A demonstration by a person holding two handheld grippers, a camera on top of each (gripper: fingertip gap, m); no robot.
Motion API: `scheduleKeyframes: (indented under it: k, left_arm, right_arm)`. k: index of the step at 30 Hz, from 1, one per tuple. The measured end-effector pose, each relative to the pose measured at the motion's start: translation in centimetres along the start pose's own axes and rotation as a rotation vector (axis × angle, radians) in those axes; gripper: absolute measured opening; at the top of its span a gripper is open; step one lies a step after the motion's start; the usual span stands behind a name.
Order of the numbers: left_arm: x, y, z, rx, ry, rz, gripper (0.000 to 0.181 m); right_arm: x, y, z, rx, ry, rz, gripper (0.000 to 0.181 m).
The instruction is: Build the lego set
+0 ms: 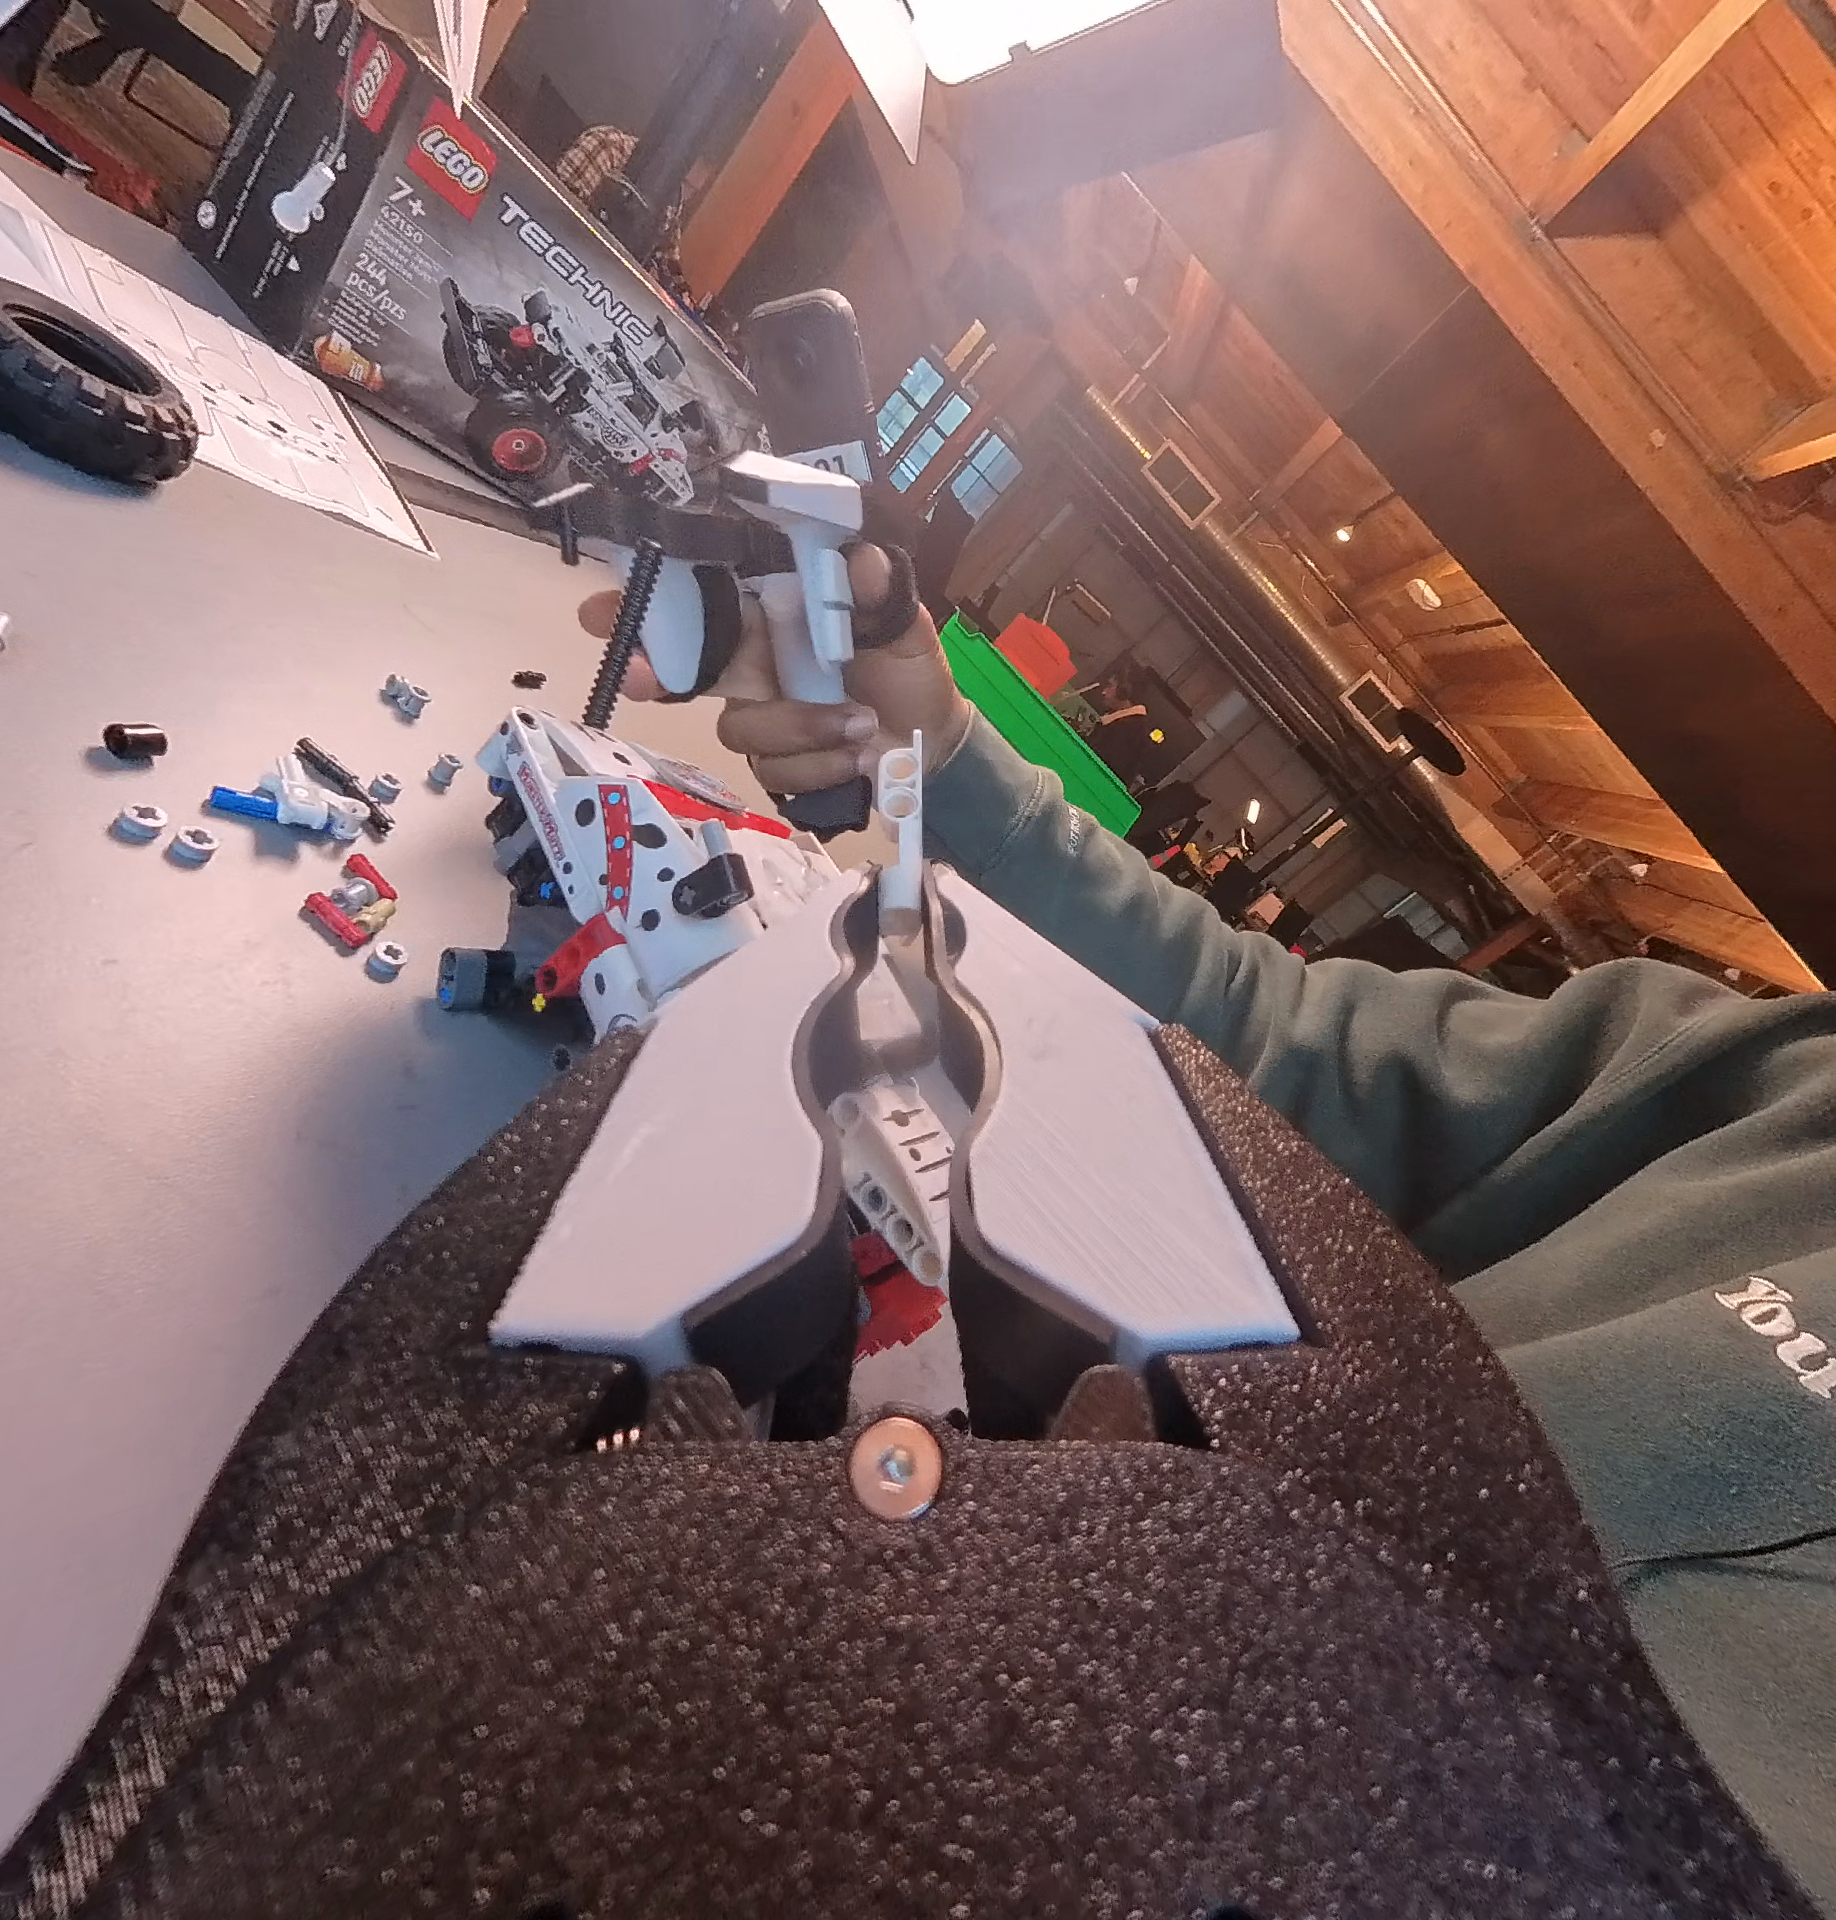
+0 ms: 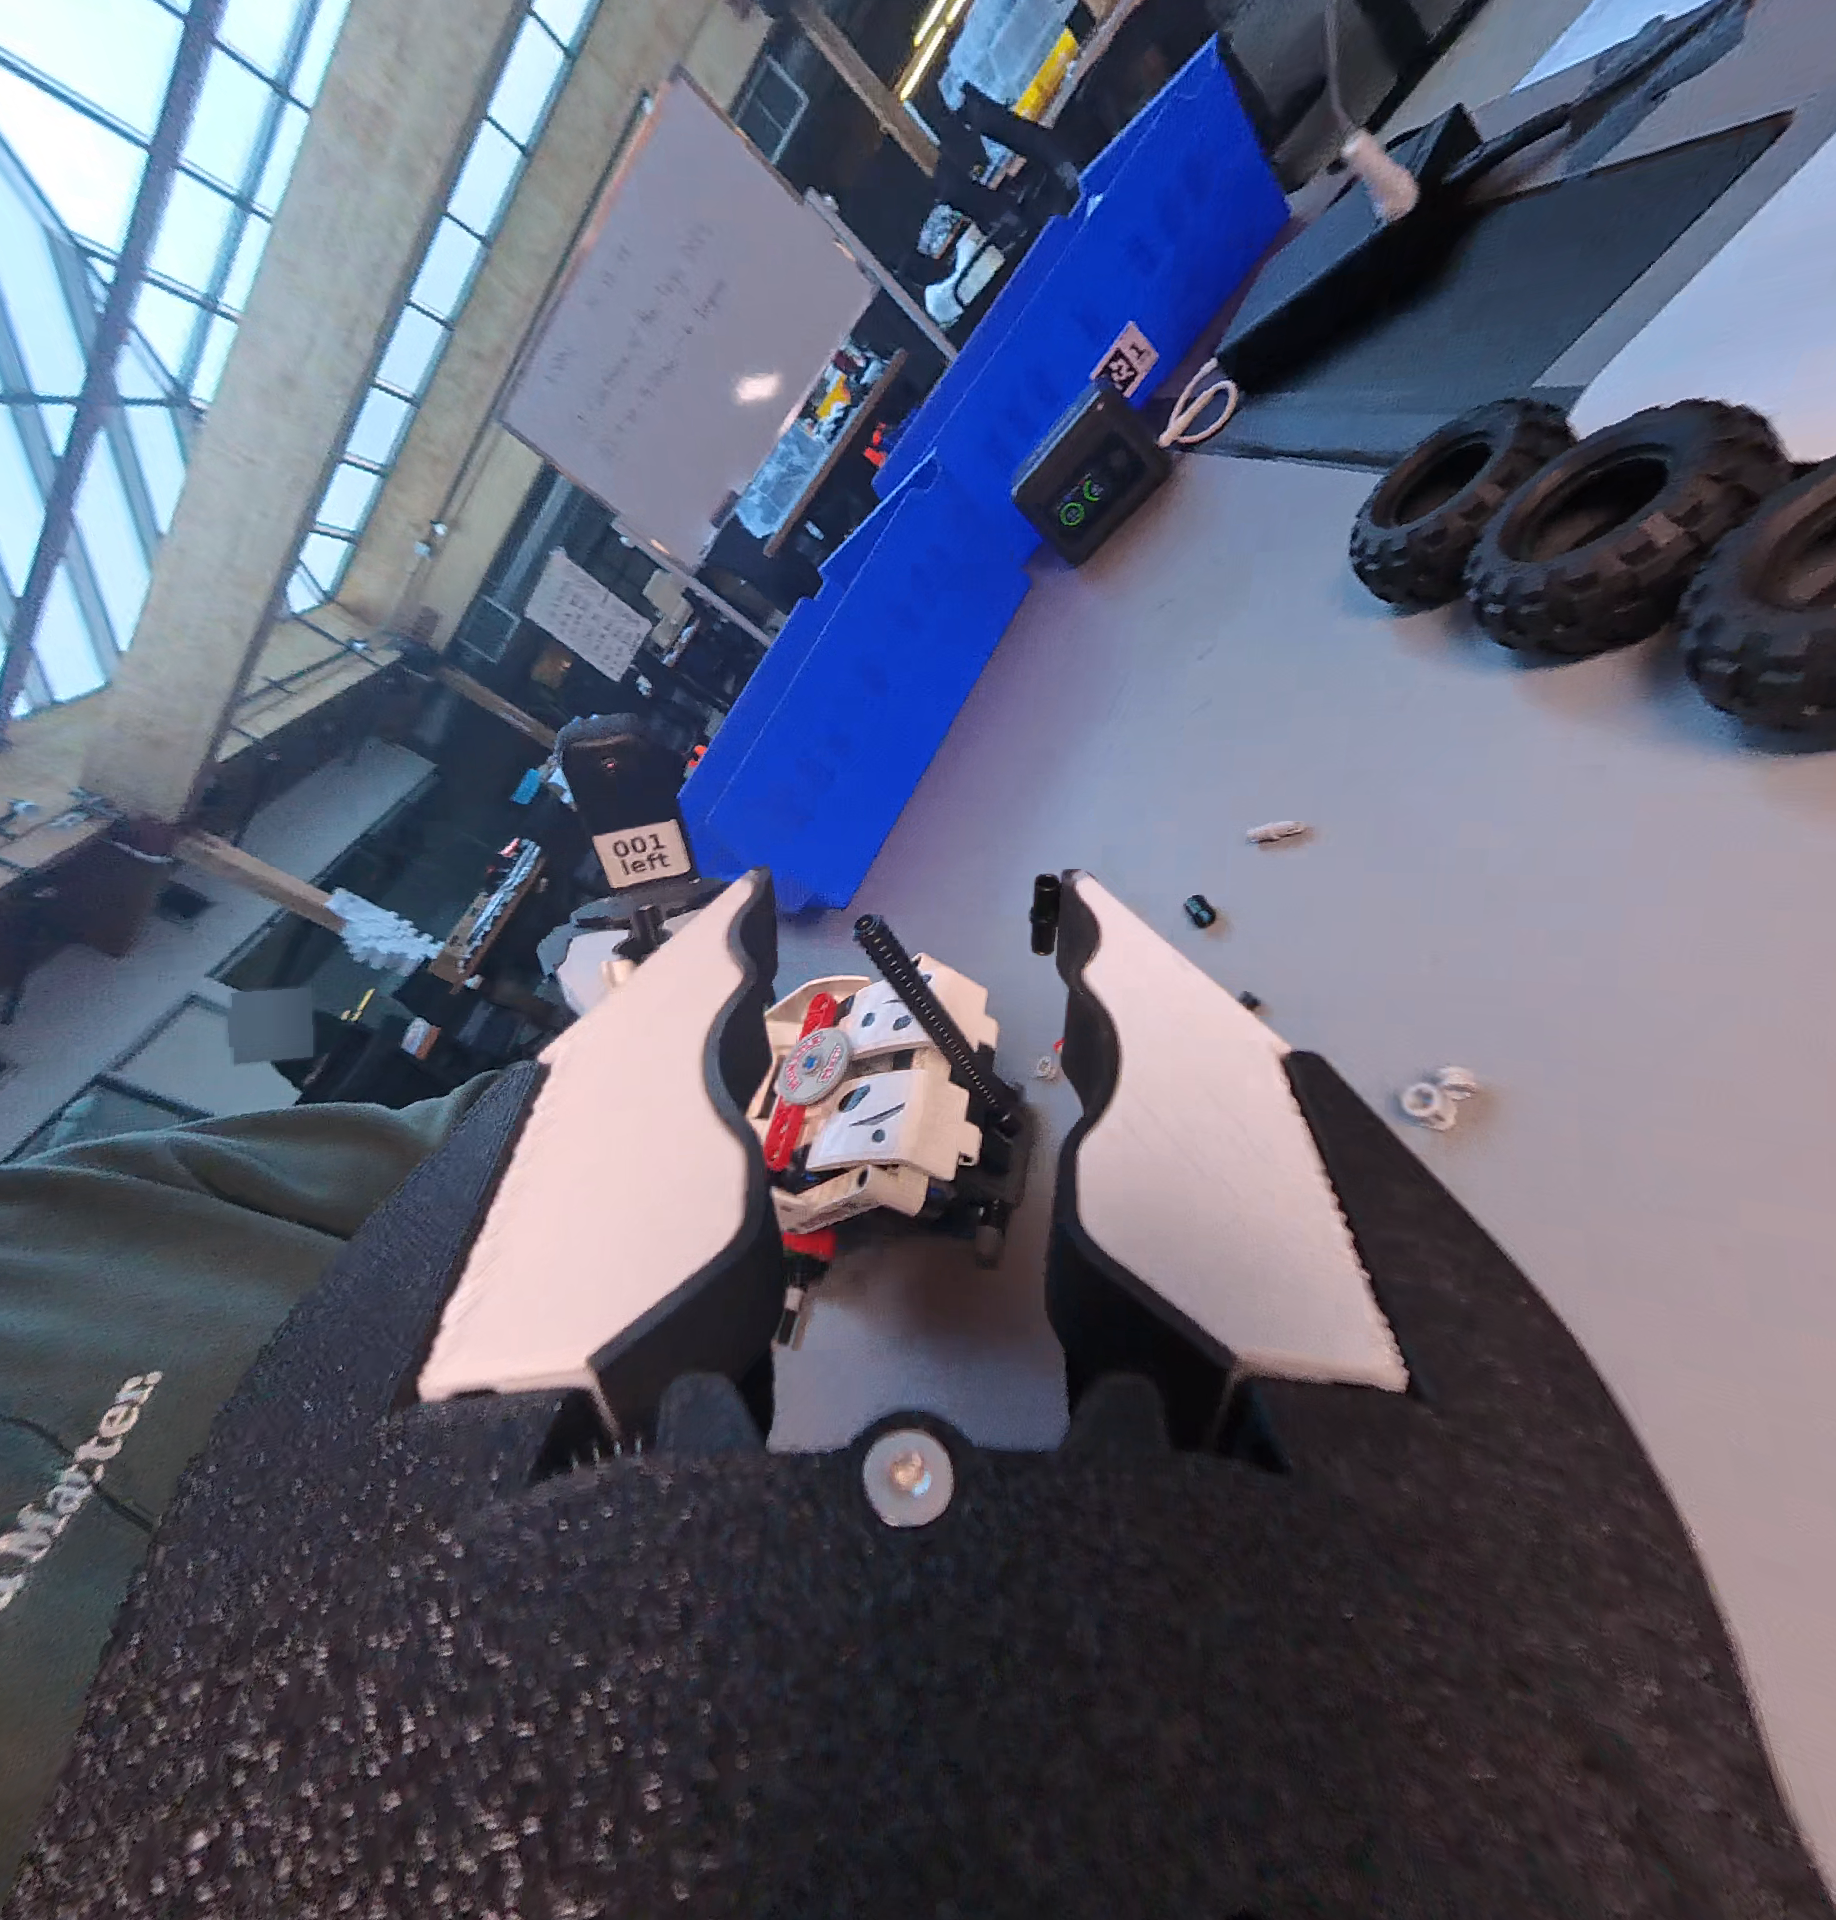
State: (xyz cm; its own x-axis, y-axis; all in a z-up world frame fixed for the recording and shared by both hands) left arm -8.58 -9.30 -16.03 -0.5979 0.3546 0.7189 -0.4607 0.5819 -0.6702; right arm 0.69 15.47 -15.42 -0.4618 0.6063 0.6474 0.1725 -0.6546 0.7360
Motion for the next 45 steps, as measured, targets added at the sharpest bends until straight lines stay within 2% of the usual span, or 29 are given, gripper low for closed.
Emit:
scheduleKeyframes:
  k: [5, 10, 14, 17, 22, 27, 31, 33, 35, 38, 41, 45]
  left_arm:
    - [0.0, 0.3, 0.1, 0.004, -0.005, 0.015, 0.005]
    - [-0.1, 0.2, 0.0, 0.001, 0.004, 0.018, 0.005]
    - [-0.1, 0.2, 0.0, 0.003, 0.007, 0.013, 0.005]
    - [-0.1, 0.1, 0.0, -0.003, 0.009, 0.008, 0.005]
    - [0.0, -0.6, -0.3, -0.024, 0.025, -0.036, 0.005]
    - [-0.3, -1.8, -1.1, -0.082, 0.074, -0.118, 0.005]
    - [-1.1, -2.9, -2.0, -0.144, 0.153, -0.177, 0.005]
    - [-1.5, -3.2, -2.3, -0.156, 0.183, -0.195, 0.005]
    - [-1.6, -3.2, -2.5, -0.154, 0.199, -0.189, 0.005]
    - [-1.5, -3.3, -2.4, -0.167, 0.193, -0.18, 0.007]
    - [-1.1, -3.5, -2.2, -0.17, 0.176, -0.184, 0.01]
    - [-1.0, -4.2, -2.3, -0.131, 0.217, -0.228, 0.005]
  right_arm:
    - [-2.2, 2.7, -0.9, 0.047, 0.082, 0.165, 0.062]
    - [-1.6, 4.6, -0.6, 0.081, 0.003, 0.234, 0.066]
    - [-0.7, 4.1, -0.1, 0.03, -0.048, 0.229, 0.065]
    - [-0.7, 4.0, 0.1, -0.095, -0.064, 0.309, 0.056]
    - [-2.5, 6.9, 1.0, -0.234, -0.065, 0.624, 0.041]
    - [-7.3, 11.9, 0.8, -0.227, -0.03, 1.019, 0.029]
    - [-10.6, 14.6, -0.5, -0.306, -0.008, 1.391, 0.028]
    - [-11.3, 15.2, -1.1, -0.345, -0.014, 1.48, 0.025]
    - [-11.6, 15.5, -1.3, -0.376, -0.035, 1.559, 0.012]
    - [-11.8, 15.7, -1.1, -0.378, -0.024, 1.567, 0.011]
    - [-11.8, 15.7, -0.6, -0.361, -0.018, 1.497, 0.01]
    - [-12.2, 15.7, -0.4, -0.402, -0.028, 1.516, 0.01]
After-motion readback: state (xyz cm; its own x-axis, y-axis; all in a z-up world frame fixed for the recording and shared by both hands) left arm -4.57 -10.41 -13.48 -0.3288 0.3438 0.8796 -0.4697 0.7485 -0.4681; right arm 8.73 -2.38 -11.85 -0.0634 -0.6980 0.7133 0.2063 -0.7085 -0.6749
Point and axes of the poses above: each gripper's, where its closed fingertips meet, z back along the fingers, x out of its top, y = z × x across the jaws, the point moved 8 cm from there along z, back along the fingers, and after that the axes turned 9 degrees about -x, right-handed, at the moved point
